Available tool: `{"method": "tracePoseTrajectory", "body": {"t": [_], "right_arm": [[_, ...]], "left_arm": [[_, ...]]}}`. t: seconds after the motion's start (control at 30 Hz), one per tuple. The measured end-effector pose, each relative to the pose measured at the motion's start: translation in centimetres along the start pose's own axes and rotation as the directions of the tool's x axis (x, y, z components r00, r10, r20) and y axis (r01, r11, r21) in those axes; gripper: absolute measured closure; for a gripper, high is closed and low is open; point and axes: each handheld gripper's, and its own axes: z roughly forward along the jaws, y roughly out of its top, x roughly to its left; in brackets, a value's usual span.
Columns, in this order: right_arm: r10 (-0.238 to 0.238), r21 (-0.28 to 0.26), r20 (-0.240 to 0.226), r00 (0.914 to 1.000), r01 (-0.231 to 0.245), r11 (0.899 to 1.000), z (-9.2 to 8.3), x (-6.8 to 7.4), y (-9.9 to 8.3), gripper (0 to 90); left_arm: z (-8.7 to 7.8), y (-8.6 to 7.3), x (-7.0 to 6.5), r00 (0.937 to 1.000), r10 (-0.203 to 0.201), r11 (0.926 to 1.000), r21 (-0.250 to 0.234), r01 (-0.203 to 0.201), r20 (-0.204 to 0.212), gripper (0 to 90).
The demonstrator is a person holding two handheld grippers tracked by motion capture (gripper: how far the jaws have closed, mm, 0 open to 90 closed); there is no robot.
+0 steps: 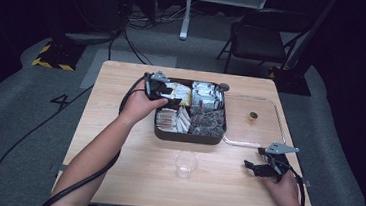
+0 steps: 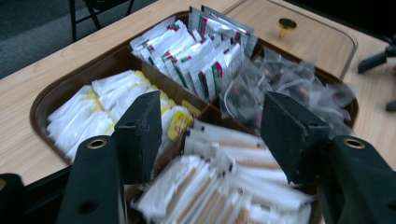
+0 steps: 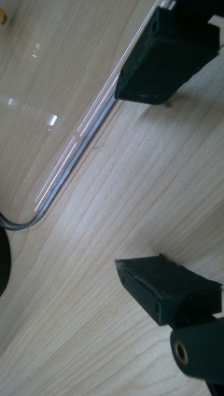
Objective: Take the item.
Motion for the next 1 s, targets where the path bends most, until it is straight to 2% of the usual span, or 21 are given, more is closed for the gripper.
{"method": "tracePoseTrajectory", "body": {"t": [0.17, 0.27, 0.53, 0.6, 0.83, 1.0], "right_arm": [[0.000, 0.000, -0.001, 1.0000, 0.000, 1.000, 0.0, 0.0, 0.0, 15.7], [0.000, 0.000, -0.001, 1.0000, 0.000, 1.000, 0.0, 0.0, 0.0, 15.7], [0.000, 0.000, -0.001, 1.0000, 0.000, 1.000, 0.0, 0.0, 0.0, 15.7], [0.000, 0.000, -0.001, 1.0000, 0.000, 1.000, 0.0, 0.0, 0.0, 15.7], [0.000, 0.000, -0.001, 1.0000, 0.000, 1.000, 0.0, 0.0, 0.0, 15.7], [0.000, 0.000, -0.001, 1.0000, 0.000, 1.000, 0.0, 0.0, 0.0, 15.7]], "left_arm": [[1.4, 0.7, 0.3, 0.9999, -0.004, 0.9999, 0.016, 0.004, -0.009, 40.2], [2.3, 0.9, 0.7, 0.9996, -0.024, 0.9995, 0.019, 0.024, -0.012, 41.6], [4.2, 1.3, 1.5, 0.9991, -0.010, 0.9977, 0.066, 0.013, -0.041, 43.4], [4.7, 1.3, 1.7, 0.9985, -0.023, 0.9974, 0.067, 0.026, -0.049, 43.3], [6.3, 0.8, 2.4, 0.9966, -0.023, 0.9944, 0.101, 0.031, -0.079, 42.5], [6.6, 0.4, 3.0, 0.9950, -0.033, 0.9900, 0.133, 0.046, -0.094, 44.8]]}}
